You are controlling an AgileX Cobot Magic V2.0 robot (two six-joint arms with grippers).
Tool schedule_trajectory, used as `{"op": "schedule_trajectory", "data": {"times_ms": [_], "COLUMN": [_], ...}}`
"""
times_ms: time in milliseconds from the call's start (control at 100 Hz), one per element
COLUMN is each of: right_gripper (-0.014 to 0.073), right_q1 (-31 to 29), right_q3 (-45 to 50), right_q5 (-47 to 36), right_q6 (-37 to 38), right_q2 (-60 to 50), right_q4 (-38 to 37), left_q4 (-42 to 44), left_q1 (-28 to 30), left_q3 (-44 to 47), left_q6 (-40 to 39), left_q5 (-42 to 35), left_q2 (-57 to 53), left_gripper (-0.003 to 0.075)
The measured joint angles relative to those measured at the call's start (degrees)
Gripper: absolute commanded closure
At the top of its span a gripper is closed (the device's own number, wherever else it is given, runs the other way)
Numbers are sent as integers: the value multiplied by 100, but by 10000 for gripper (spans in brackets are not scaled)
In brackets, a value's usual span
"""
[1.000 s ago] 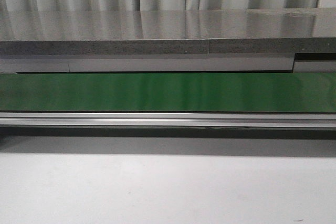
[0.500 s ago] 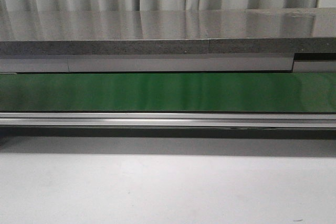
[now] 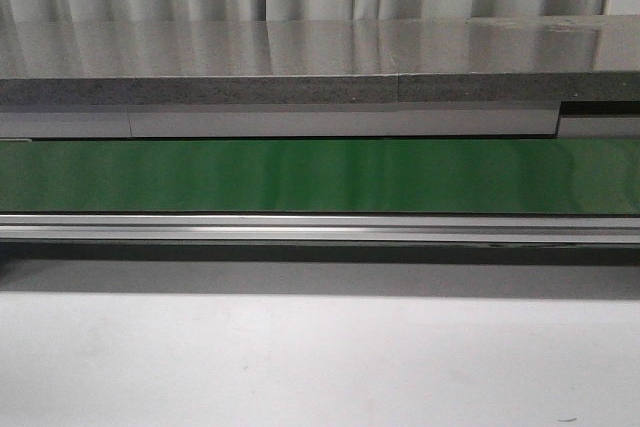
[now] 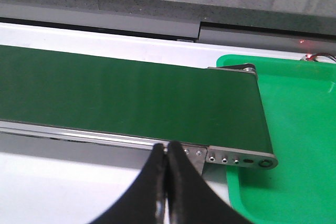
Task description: Move button from right to left
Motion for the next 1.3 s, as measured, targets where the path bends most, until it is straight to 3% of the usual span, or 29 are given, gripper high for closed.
{"op": "schedule_trajectory", "data": {"times_ms": [870,1180,1300], "right_gripper": [659,659,659], "right_q1": [0,0,0], "right_q3": [0,0,0], "right_q5": [0,0,0], "right_q6": [0,0,0], "right_q2": [0,0,0], "right_q4": [0,0,0], "left_q4": [-113,-272,120], "left_q1": [0,0,0], "left_q3": [2860,4117,4653], "left_q6": [0,-15,-653], "left_q5": [-673,-2086,-2618], "left_q2": [-3558,-4537,-4932], "left_gripper": [741,741,741]}}
